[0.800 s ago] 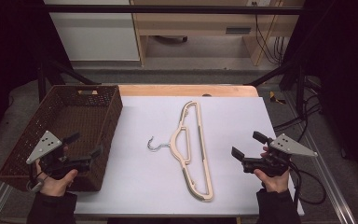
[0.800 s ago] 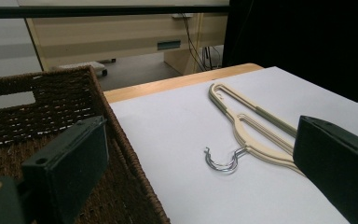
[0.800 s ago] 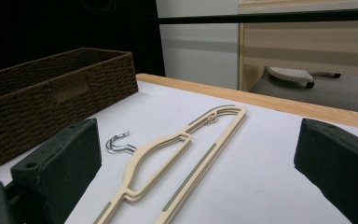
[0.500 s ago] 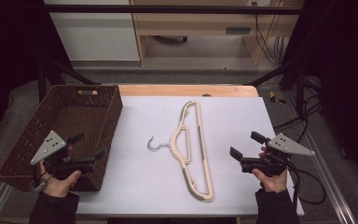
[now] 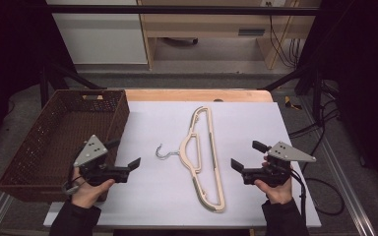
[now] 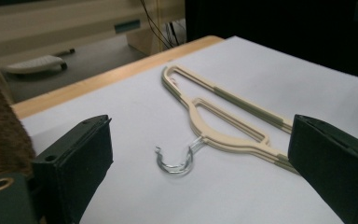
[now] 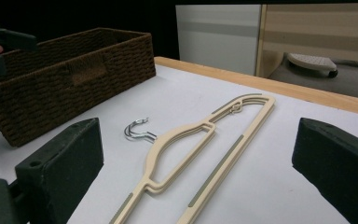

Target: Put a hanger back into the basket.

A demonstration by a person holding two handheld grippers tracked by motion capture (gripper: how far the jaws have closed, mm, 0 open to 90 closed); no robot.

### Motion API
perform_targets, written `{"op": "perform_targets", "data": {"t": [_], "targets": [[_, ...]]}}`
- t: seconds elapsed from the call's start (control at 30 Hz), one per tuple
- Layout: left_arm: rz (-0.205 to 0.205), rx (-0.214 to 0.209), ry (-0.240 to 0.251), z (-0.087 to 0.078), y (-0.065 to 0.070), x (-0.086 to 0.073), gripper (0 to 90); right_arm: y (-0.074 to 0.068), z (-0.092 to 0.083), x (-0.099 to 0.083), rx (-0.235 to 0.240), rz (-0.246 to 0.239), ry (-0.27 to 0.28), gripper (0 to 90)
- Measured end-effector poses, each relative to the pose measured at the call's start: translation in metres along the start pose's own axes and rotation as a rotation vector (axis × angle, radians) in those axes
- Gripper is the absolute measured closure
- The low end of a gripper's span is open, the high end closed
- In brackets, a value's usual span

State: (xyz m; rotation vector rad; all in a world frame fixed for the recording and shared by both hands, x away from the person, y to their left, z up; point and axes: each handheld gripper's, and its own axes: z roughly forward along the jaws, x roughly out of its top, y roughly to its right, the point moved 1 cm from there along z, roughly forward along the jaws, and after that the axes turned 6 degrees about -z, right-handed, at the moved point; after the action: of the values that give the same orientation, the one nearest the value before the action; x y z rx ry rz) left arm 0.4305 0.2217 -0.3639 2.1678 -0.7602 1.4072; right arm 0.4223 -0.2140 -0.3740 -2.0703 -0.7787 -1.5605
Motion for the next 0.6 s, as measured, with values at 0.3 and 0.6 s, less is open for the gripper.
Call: {"op": "perform_targets", "data": {"t": [0.3,0.6], "targets": [[0.018,-0.050,-0.099,0.052,0.010,0.002,8.7,-0.001,0.003,-0.001,0.015,0.001,-0.008,2.6],[0.025,-0.078,-0.157,0.096,0.012,0.001,13.8,-0.002,0.004,-0.002,0.018,0.005,-0.012,2.7]]}}
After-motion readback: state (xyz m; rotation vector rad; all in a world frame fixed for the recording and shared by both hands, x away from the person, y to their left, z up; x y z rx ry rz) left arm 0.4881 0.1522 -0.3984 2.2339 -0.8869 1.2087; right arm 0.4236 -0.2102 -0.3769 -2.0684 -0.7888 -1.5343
